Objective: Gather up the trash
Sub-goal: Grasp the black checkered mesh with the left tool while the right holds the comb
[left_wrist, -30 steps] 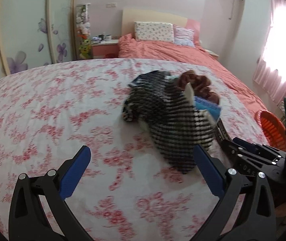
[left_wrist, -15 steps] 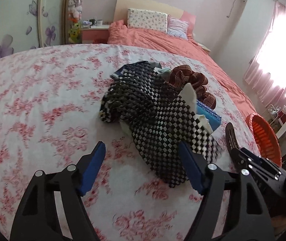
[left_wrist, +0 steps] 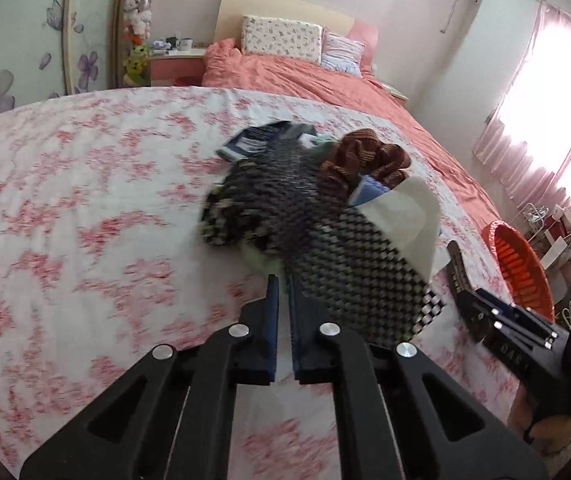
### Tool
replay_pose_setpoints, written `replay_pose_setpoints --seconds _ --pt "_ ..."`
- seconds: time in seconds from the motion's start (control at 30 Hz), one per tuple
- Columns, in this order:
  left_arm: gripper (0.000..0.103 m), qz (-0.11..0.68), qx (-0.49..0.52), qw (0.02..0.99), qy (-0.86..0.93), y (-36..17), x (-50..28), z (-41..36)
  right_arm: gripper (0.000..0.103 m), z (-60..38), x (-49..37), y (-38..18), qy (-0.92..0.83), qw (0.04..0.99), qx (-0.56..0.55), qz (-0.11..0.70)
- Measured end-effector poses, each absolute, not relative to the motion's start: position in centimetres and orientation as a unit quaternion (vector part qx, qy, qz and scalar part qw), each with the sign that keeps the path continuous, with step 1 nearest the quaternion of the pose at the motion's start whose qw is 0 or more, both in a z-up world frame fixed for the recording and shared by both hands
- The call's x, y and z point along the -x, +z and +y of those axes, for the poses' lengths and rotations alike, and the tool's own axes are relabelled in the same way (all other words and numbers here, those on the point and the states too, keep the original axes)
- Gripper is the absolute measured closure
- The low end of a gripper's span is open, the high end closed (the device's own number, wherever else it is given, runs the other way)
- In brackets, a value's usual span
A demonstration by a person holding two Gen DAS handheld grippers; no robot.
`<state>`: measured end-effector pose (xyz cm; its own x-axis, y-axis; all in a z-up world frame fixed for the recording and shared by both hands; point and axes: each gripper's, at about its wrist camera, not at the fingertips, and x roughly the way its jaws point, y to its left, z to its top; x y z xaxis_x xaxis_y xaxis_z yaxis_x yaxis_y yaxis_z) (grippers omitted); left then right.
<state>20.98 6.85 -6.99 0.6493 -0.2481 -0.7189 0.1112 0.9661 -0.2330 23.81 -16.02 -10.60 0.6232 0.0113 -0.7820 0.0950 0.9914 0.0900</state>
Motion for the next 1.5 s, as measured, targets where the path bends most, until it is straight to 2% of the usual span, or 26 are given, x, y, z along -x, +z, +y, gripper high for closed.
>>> replay_pose_setpoints --seconds 0.2,0.33,0.7,0.87,1.0,1.03,1.07,1.17,1.3,1.33,1.5 --pt "0.099 0.413 0.113 0.898 -0.098 -7.0 -20.8 8.1 0.073 -16.0 -23.8 -10.5 -0.026 0.899 -0.056 0.434" --pt "0.071 0.408 0.128 0.897 -0.114 -6.7 -20.7 6.9 0.073 -16.0 -23.8 -10.5 -0.025 0.899 -0.056 0.434" --pt "0.071 0.427 0.109 0.89 -0.117 -8.0 -22.5 4.6 0.073 -15.7 -23.9 -10.4 -0.025 0.899 -0.05 0.434" --pt "0.076 0.406 0.115 0.899 -0.114 -7.2 -22.7 4.9 0.073 -15.7 -23.8 -10.4 -0.024 0.899 -0.05 0.433" --pt "0.076 0.401 0.113 0.901 -0.117 -7.0 -23.3 4.8 0.073 -15.7 -23.9 -10.5 -0.022 0.899 -0.052 0.433" --pt "0.081 0.403 0.11 0.901 -0.118 -7.0 -23.4 4.7 0.073 -15.7 -23.9 -10.5 -0.022 0.899 -0.053 0.433" --pt "0.091 0.404 0.108 0.9 -0.122 -7.1 -23.5 4.6 0.073 -15.7 -23.9 -10.5 -0.021 0.9 -0.053 0.433" --pt "0.099 0.398 0.101 0.902 -0.13 -6.8 -23.0 4.5 0.074 -15.9 -23.8 -10.5 -0.016 0.9 -0.056 0.431" --pt "0.1 0.372 0.082 0.915 -0.134 -5.3 -21.8 4.4 0.074 -16.2 -23.1 -9.8 -0.013 0.906 -0.061 0.418" --pt "0.1 0.366 0.081 0.917 -0.134 -4.9 -21.6 4.4 0.079 -16.3 -22.9 -9.7 -0.012 0.907 -0.063 0.416" --pt "0.1 0.359 0.078 0.921 -0.126 -4.1 -21.7 4.4 0.08 -16.4 -22.4 -8.9 -0.014 0.909 -0.067 0.41"
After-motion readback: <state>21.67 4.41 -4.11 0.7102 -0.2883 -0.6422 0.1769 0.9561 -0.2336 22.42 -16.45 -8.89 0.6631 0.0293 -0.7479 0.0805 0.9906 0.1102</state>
